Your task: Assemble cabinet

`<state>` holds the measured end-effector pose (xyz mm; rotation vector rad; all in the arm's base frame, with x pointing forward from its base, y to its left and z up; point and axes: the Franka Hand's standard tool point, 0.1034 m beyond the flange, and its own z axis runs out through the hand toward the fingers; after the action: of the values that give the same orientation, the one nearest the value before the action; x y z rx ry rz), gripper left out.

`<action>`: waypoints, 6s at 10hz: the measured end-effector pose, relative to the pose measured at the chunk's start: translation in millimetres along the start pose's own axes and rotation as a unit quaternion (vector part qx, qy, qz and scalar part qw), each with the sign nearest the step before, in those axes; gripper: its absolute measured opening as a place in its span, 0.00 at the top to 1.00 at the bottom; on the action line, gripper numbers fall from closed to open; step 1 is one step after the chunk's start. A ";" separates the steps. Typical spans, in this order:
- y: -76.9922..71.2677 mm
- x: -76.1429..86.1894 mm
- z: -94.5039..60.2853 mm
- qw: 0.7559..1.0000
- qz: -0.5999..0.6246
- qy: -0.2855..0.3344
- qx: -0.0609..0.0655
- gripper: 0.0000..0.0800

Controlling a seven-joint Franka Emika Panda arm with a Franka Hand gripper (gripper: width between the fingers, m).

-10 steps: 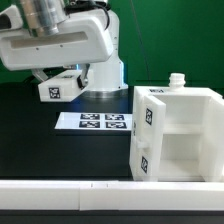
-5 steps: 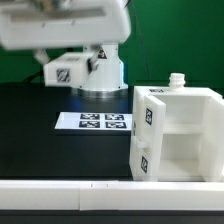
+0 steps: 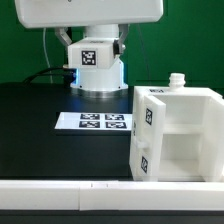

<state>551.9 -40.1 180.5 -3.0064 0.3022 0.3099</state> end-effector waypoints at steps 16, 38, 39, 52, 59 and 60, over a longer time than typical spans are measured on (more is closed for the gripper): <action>-119.4 18.2 21.8 0.999 -0.029 0.041 -0.003 0.30; -118.3 18.4 27.4 0.994 -0.055 0.099 -0.012 0.31; -118.2 18.4 27.4 0.994 -0.055 0.099 -0.012 0.31; -140.5 1.9 -19.5 0.950 -0.150 0.272 -0.009 0.30; -132.0 -12.1 12.2 0.888 -0.160 0.431 0.012 0.30; -125.3 -14.9 13.6 0.889 -0.167 0.426 0.004 0.30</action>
Offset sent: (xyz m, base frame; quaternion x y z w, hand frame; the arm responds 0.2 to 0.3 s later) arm 0.0248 0.0446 0.0204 -0.0342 0.0413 0.0246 0.9983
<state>561.0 86.5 180.7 -2.9030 -0.1683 -1.0489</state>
